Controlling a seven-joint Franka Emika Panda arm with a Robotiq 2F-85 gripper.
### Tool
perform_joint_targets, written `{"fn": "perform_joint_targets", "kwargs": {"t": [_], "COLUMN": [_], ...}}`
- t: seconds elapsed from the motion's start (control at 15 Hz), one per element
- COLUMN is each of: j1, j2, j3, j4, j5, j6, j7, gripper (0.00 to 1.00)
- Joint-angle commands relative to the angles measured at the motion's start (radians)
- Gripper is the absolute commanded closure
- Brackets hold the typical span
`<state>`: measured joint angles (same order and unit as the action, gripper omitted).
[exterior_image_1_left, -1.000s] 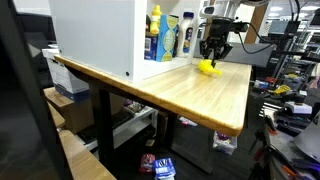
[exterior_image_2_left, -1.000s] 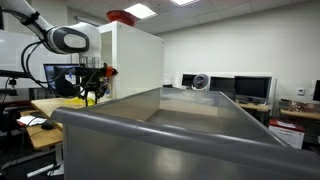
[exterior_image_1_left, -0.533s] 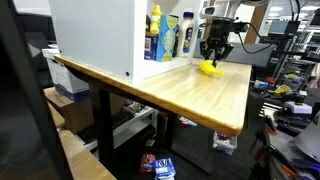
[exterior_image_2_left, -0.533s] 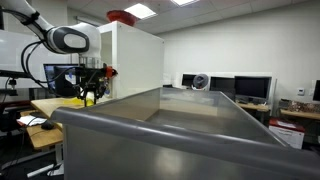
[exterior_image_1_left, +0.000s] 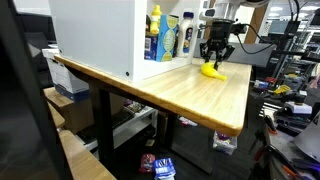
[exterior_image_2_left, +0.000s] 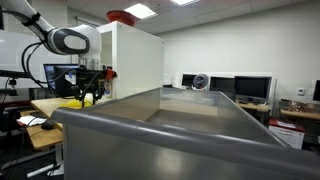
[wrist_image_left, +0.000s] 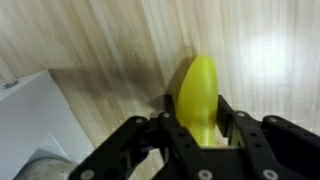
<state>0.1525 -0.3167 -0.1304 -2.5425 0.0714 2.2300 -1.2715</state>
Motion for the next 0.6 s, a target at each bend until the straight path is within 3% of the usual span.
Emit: {"fn": "perform_joint_targets", "kwargs": {"t": [0.0,0.27,0.53], "j1": [-0.031,-0.084,-0.122], "j2": [-0.011,-0.083,-0.119], "j3": [0.021,0.012,-0.015], "j4": [0.001,0.006,0.036], "j5": [-0.015,-0.054,-0.03], "j6": [-0.025,-0.11,-0.188], "j7": [0.005,0.055,0.06], "gripper": [0.24,0.05,0.0]}}
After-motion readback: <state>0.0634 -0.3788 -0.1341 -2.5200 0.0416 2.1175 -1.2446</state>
